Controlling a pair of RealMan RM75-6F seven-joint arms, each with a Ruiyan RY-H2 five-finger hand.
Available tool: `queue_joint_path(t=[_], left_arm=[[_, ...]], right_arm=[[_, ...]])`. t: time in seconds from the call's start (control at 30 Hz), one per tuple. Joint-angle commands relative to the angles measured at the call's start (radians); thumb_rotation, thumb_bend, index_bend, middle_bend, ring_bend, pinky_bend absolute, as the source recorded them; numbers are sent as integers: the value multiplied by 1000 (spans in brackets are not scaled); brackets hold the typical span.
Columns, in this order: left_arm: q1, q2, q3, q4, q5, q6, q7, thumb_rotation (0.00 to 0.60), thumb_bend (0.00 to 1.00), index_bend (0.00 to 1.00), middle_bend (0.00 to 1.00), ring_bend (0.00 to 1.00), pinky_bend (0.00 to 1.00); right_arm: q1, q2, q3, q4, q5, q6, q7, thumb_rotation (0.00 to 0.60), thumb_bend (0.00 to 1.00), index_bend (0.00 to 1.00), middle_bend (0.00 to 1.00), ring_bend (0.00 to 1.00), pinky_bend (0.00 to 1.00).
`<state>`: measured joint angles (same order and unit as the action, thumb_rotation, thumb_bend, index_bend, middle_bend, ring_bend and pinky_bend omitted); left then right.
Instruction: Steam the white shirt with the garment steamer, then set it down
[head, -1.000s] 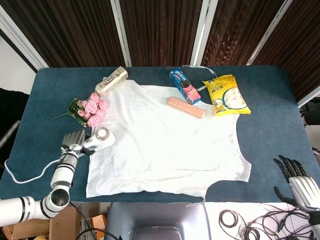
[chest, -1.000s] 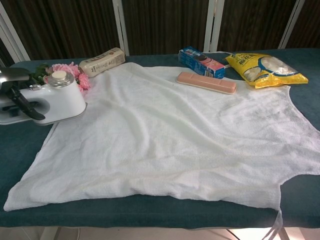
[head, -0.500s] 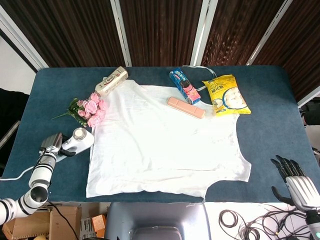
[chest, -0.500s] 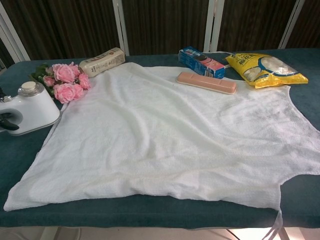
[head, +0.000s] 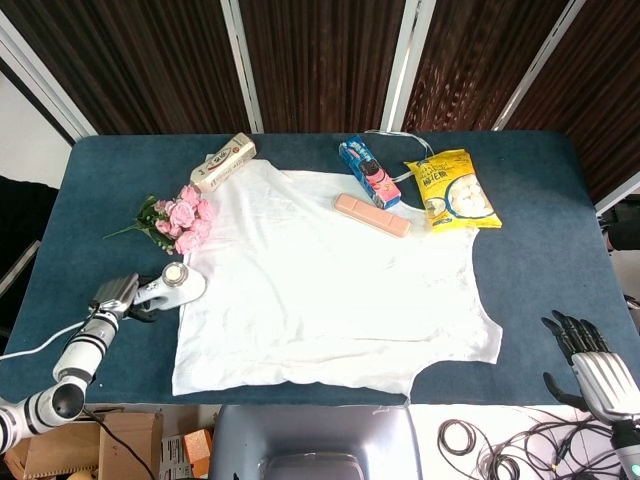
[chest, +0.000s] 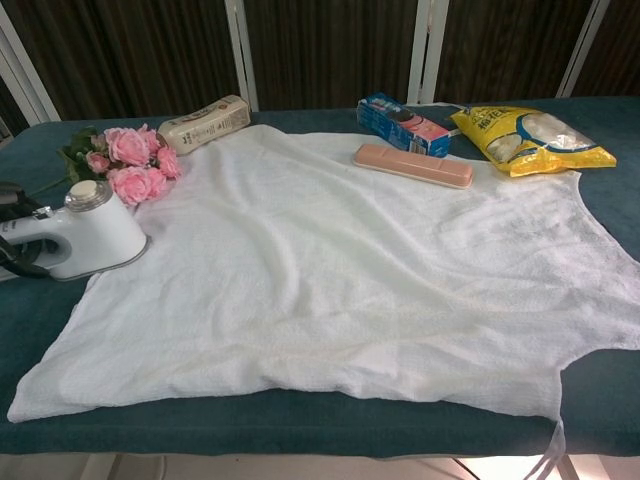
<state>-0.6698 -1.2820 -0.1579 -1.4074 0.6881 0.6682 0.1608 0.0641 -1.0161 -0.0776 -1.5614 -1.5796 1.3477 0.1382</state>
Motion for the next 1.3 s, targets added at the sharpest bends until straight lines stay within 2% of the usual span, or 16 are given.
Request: queue_joint_path(t=[0.03,0.13,0.33,0.47,0.6,0.67,0.77,0.87,0.97,1.07,1.13,1.2,1.3], left_arm=[[11,10,6,-10,52,15,-24,600,116,284,225,239,402],[24,29,12,-29,109,41,-35,600,68,275,195,202,274],[63,69,12,-85,228,89,-103,600,3,228,139,82,205],[88,87,-10,-100,314,89,-226,600,0,192,133,78,204],[116,94,-34,-82,420,85,-407,600,0,184,133,82,202],[135,95,-36,-64,483,121,-467,600,0,177,133,78,184],[198,98,-23,-32,605,280,-522,600,0,159,125,44,149],[292,86,3,-6,692,507,-474,600,0,118,90,7,129],[395,74,47,-24,744,688,-412,600,3,40,26,0,123],[481,37,96,-23,799,826,-387,600,5,24,0,0,123],[513,12,125,-8,830,870,-386,600,6,21,0,0,123],[529,18,163,-10,865,872,-346,600,6,9,0,0,121],[542,23,177,-26,903,906,-334,600,6,0,0,0,119]], right_arm=[[0,0,1,1,1,0,1,600,363,0,0,0,0],[1,0,0,0,1,-3,0,600,363,0,0,0,0],[2,-1,0,-1,1,-4,-4,600,363,0,0,0,0],[3,-3,-1,-3,0,-6,-10,600,363,0,0,0,0],[3,-3,-2,-5,0,-7,-13,600,363,0,0,0,0],[2,-2,-2,-6,-1,-5,-11,600,364,0,0,0,0],[-1,-1,-2,-4,-1,0,-9,600,363,0,0,0,0],[-3,-1,-1,-3,3,3,-10,600,363,0,0,0,0],[-6,-4,2,-3,3,12,-19,600,363,0,0,0,0],[-10,-10,6,-5,7,20,-30,600,363,0,0,0,0],[-12,-11,10,-9,9,27,-32,600,363,0,0,0,0],[-17,-13,16,-9,10,43,-39,600,363,0,0,0,0],[-23,-18,22,-12,13,60,-46,600,363,0,0,0,0]])
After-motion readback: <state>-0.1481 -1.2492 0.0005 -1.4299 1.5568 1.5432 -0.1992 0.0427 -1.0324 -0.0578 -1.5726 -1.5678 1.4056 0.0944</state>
